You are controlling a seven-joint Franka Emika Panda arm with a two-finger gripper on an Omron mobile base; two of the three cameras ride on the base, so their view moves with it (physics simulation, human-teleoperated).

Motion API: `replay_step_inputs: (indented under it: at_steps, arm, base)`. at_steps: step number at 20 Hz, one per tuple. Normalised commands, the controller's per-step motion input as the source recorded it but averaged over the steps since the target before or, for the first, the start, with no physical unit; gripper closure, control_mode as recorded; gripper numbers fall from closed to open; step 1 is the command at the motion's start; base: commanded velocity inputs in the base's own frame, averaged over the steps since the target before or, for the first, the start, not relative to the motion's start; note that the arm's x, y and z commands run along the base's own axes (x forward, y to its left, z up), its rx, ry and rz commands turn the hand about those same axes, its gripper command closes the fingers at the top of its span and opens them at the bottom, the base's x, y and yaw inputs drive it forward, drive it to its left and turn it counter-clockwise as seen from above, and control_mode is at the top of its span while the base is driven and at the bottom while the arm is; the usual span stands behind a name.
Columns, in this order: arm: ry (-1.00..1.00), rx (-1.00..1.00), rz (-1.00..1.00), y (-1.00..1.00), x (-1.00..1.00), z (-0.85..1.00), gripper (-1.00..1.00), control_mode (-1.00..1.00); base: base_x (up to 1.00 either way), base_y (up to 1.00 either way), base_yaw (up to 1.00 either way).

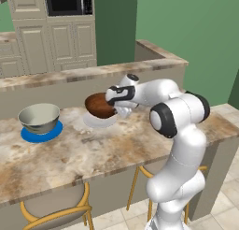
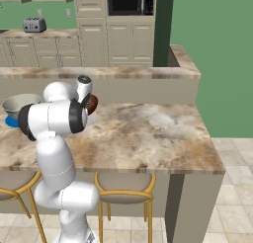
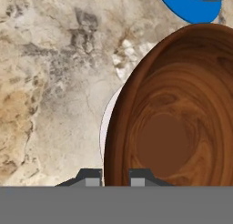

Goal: Move the bowls from the cabinet to the plates on the dining table.

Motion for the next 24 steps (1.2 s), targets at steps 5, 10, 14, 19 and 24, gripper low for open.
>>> replay_step_inputs:
  at_steps: [5,10,14,19,24]
  arm:
    - [0.0,0.0,0.0,0.12,0.11,-0.1,1.0,-1.0]
    - [0.0,0.0,0.0,0.09,0.12,-0.15,1.0,-1.0]
    - [0.0,0.0,0.0,0.0,0.18,-0.16,1.0,-1.0]
    - [0.0,0.0,0.0,0.0,0.14,-0.14,1.0,-1.0]
    - [0.0,0.0,0.0,0.0,0.12,-0.11,1.0,-1.0]
  base:
    - [0.0,0.0,0.0]
    - [0.0,0.0,0.0]
    - [0.0,0.0,0.0]
    - [0.0,0.0,0.0]
    - [0.0,0.0,0.0]
